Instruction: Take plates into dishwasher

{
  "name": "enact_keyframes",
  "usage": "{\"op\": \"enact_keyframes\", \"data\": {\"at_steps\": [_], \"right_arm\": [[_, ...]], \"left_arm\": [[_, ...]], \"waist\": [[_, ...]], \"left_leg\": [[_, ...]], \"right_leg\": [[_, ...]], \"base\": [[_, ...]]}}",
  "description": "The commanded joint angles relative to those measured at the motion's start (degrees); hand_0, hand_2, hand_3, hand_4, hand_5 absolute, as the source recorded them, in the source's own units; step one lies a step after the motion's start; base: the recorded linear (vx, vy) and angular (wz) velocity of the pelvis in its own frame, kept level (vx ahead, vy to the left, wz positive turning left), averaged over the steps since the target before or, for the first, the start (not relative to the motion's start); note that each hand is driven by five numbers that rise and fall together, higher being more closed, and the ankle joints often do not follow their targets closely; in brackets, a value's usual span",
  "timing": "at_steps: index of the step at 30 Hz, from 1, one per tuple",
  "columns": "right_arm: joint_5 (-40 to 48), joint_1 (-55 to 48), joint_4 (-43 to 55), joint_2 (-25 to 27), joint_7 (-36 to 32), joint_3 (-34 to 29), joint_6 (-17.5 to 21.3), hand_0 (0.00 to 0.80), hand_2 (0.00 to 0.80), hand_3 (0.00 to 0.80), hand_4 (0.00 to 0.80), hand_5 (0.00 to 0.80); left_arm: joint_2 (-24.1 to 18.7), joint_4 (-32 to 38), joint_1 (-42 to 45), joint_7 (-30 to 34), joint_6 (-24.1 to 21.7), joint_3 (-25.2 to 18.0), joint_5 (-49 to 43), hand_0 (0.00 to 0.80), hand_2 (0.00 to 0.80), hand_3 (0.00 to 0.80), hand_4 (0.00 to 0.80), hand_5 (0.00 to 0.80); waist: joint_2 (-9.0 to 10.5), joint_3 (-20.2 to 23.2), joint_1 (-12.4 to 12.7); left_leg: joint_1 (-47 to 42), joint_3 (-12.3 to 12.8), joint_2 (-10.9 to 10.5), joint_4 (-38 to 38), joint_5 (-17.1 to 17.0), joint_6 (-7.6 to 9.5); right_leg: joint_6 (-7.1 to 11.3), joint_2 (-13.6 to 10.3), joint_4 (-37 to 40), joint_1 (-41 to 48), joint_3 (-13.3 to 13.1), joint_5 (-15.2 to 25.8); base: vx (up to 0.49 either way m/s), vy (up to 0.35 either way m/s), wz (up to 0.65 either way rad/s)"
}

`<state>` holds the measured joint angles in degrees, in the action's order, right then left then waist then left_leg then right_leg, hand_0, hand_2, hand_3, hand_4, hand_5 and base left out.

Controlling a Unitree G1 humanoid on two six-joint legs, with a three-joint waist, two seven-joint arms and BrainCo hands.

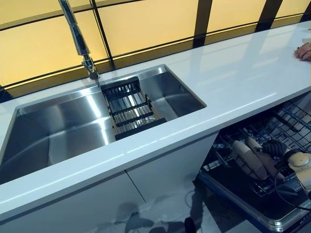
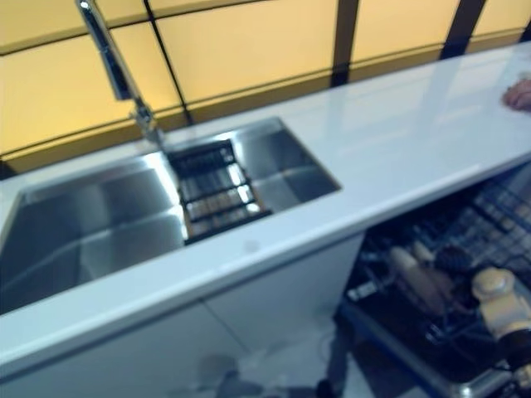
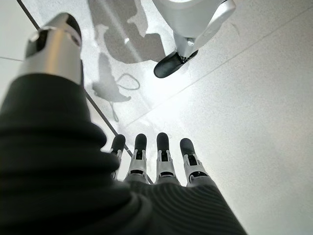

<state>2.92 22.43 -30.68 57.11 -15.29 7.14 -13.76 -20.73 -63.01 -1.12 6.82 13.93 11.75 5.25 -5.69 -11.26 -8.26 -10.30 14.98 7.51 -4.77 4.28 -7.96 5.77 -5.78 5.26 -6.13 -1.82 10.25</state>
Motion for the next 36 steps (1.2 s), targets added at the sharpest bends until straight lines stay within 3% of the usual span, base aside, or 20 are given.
{"op": "enact_keyframes", "data": {"at_steps": [1, 8, 17, 18, 19, 36], "right_arm": [[0.7, 4.6, -4.0, -0.9, -1.3, -0.7, 3.7, 0.800, 0.800, 0.800, 0.800, 0.800], [-4.6, 6.8, -6.0, 1.1, -3.1, 2.3, 5.5, 0.800, 0.800, 0.800, 0.800, 0.800], [-13.5, 12.0, -8.9, 4.5, -1.9, 7.5, 6.0, 0.775, 0.775, 0.775, 0.775, 0.775], [-15.1, 12.5, -9.0, 5.0, -0.7, 7.9, 5.3, 0.129, 0.129, 0.129, 0.129, 0.129], [-15.2, 12.7, -9.1, 5.1, -0.8, 8.0, 5.2, 0.000, 0.000, 0.000, 0.000, 0.000], [-18.6, 10.7, -8.4, 8.6, 0.0, 6.8, 3.6, 0.000, 0.000, 0.000, 0.000, 0.000]], "left_arm": [[-2.5, -4.8, -2.7, 0.5, 0.9, 1.0, -1.0, 0.000, 0.000, 0.000, 0.000, 0.000], [-2.4, -4.5, -3.4, 0.2, 1.1, 1.4, -0.4, 0.000, 0.000, 0.000, 0.000, 0.000], [-2.0, -4.0, -4.1, -0.3, 1.0, 2.2, 1.1, 0.000, 0.000, 0.000, 0.000, 0.000], [-2.1, -3.8, -4.2, 0.0, 1.1, 2.4, 1.2, 0.000, 0.000, 0.000, 0.000, 0.000], [-2.1, -3.8, -4.2, 0.0, 1.0, 2.4, 1.2, 0.000, 0.000, 0.000, 0.000, 0.000], [-2.0, -3.5, -3.4, -0.3, 0.3, 2.3, 0.1, 0.000, 0.000, 0.000, 0.000, 0.000]], "waist": [[3.98, 1.4, 0.7], [3.68, 0.7, 1.0], [1.65, -1.4, 1.3], [1.47, -1.6, 1.3], [1.42, -1.6, 1.3], [3.40, -0.6, 1.2]], "left_leg": [[3.3, -4.4, 0.3, -0.2, -4.1, 1.20], [3.9, -4.9, 0.2, -0.2, -4.5, 1.03], [5.3, -5.4, -0.2, -0.2, -5.4, 0.47], [5.5, -5.4, -0.2, -0.2, -5.5, 0.38], [5.5, -5.4, -0.2, -0.2, -5.5, 0.37], [5.2, -5.6, 0.2, -0.2, -5.2, 0.55]], "right_leg": [[4.99, -5.4, -0.3, 4.8, 0.3, -3.9], [4.97, -5.6, -0.3, 4.4, 0.4, -3.8], [4.82, -6.2, -0.3, 3.3, 0.7, -3.6], [4.83, -6.2, -0.3, 3.2, 0.9, -3.6], [4.83, -6.3, -0.3, 3.2, 0.9, -3.6], [4.81, -5.5, -0.3, 3.8, 0.4, -3.8]], "base": [[0.000, 0.000, 0.00], [-0.010, -0.024, 0.00], [-0.034, 0.003, 0.02], [-0.030, 0.009, 0.02], [-0.025, 0.006, 0.04], [-0.001, 0.000, 0.01]]}}
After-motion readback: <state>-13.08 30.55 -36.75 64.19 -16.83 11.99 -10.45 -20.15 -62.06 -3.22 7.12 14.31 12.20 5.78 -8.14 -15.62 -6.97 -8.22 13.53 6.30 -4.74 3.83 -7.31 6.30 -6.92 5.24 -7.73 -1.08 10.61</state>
